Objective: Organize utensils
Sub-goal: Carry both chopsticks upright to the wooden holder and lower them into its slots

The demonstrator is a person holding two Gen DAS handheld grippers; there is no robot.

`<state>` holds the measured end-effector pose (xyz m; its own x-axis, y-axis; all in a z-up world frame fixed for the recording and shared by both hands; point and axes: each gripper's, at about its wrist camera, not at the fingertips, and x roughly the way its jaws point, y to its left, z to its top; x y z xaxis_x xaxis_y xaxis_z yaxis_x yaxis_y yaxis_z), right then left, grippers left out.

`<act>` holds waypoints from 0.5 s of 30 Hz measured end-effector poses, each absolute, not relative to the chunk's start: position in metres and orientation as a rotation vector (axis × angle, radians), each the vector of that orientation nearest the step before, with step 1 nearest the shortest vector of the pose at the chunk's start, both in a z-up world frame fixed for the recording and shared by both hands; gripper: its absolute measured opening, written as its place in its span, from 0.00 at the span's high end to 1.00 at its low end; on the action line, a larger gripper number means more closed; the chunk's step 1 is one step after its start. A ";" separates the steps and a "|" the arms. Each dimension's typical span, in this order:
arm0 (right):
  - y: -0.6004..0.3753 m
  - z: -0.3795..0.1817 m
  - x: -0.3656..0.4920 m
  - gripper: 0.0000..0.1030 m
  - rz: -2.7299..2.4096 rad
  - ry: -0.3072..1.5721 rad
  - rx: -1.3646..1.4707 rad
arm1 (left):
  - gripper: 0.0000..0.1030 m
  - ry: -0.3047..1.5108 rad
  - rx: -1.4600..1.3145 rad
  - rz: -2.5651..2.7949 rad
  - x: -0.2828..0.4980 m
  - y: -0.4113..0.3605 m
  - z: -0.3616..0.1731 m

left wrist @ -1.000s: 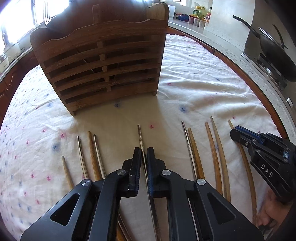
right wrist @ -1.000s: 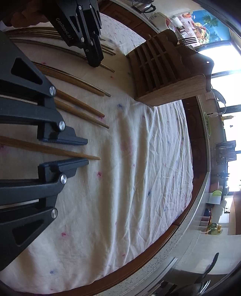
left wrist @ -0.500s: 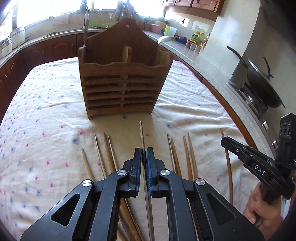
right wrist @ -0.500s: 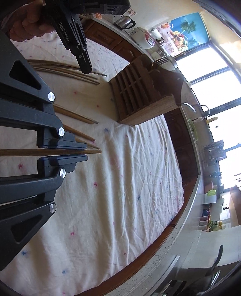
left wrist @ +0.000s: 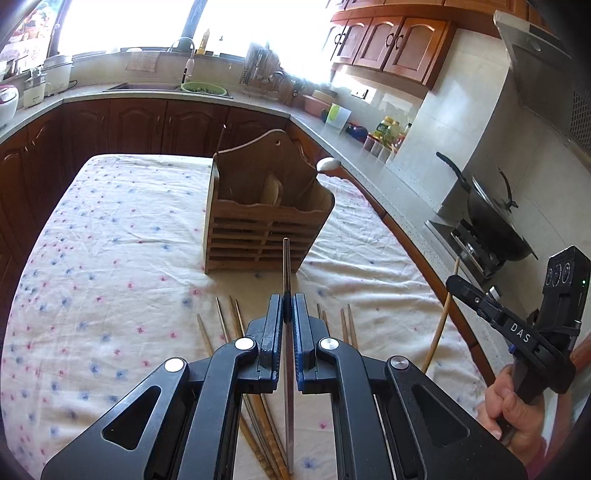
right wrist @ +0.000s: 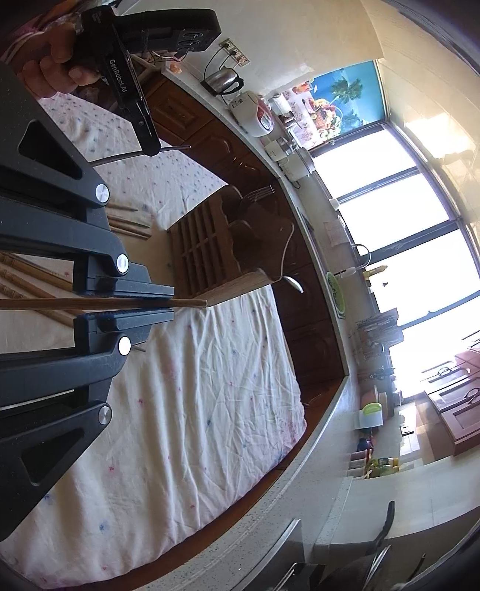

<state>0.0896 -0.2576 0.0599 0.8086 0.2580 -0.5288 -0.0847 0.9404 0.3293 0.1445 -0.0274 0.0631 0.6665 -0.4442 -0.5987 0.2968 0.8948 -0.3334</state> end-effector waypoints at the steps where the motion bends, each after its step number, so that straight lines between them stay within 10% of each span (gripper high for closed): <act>1: -0.257 0.065 0.087 0.95 0.190 0.589 0.300 | 0.96 0.716 -0.220 -0.420 0.144 -0.025 0.067; 15: -0.251 0.107 0.088 0.95 0.217 0.457 0.293 | 0.96 0.616 -0.251 -0.386 0.144 0.000 0.093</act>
